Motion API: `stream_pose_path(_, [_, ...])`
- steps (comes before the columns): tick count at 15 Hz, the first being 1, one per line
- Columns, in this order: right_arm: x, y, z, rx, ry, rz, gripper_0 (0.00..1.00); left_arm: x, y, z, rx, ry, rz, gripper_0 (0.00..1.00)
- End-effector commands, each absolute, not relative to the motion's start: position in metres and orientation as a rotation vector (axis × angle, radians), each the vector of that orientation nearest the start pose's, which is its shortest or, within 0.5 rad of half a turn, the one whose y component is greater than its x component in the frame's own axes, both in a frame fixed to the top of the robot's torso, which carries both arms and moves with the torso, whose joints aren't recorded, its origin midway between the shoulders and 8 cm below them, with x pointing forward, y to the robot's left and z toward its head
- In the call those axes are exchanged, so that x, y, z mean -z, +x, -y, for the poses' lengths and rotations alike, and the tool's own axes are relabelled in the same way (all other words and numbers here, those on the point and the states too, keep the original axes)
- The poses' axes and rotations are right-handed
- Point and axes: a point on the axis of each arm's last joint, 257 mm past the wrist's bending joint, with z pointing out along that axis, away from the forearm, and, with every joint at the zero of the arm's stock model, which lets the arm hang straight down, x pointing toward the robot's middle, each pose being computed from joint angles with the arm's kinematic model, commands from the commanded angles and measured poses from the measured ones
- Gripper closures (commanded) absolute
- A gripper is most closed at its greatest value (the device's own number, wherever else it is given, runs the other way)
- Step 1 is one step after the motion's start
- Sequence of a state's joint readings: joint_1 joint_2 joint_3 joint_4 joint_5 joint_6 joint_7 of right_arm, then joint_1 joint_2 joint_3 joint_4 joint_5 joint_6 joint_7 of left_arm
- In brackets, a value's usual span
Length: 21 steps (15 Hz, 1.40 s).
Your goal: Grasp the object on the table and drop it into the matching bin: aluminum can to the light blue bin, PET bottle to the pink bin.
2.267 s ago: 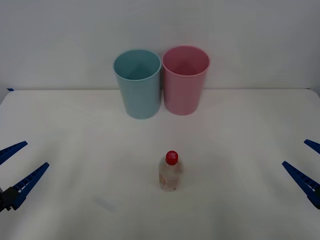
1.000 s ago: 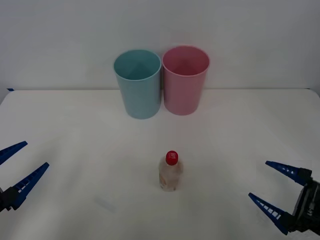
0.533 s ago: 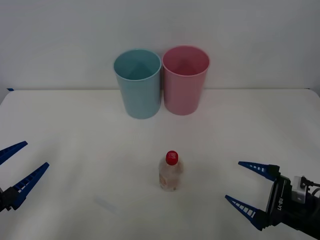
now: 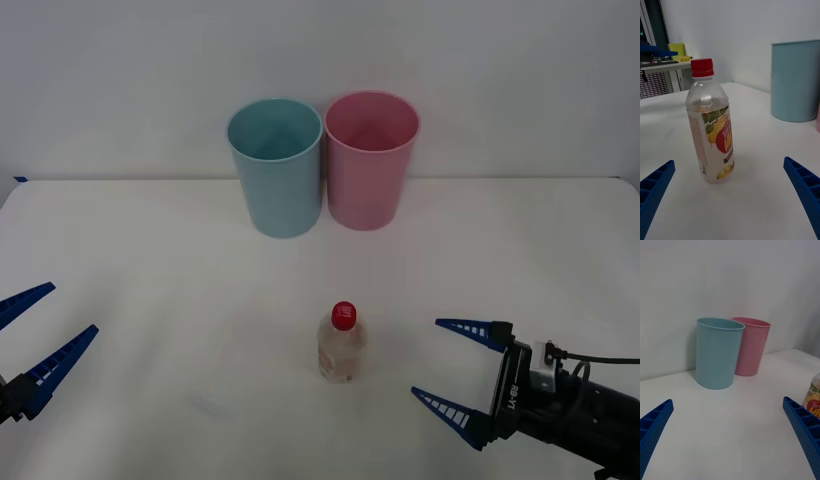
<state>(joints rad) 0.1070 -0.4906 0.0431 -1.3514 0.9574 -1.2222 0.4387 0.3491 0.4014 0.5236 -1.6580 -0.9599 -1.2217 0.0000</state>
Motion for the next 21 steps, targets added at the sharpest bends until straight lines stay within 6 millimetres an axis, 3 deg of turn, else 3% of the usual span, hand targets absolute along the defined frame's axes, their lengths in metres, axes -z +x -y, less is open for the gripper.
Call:
stream_pose_path(1, [0.282, 0.36, 0.142, -0.752, -0.954, -1.349, 0.0, 0.169, 0.342, -0.33, 0.567, 0.465, -1.441, 0.0])
stream_pose_path(5, [0.296, 0.376, 0.116, -0.779, -0.954, -1.352, 0.0, 0.169, 0.342, -0.33, 0.567, 0.465, -1.441, 0.0])
stream_pose_path(9, [0.304, 0.379, 0.094, -0.793, -0.97, -1.353, 0.0, 0.169, 0.342, -0.33, 0.567, 0.465, -1.441, 0.0])
stream_pose_path(17, [0.31, 0.391, 0.047, -0.773, -0.975, -1.356, 0.0, 0.169, 0.342, -0.33, 0.567, 0.465, -1.441, 0.0])
stream_pose_path(21, [0.31, 0.395, 0.034, -0.767, -0.971, -1.358, 0.0, 0.169, 0.342, -0.33, 0.567, 0.465, -1.441, 0.0])
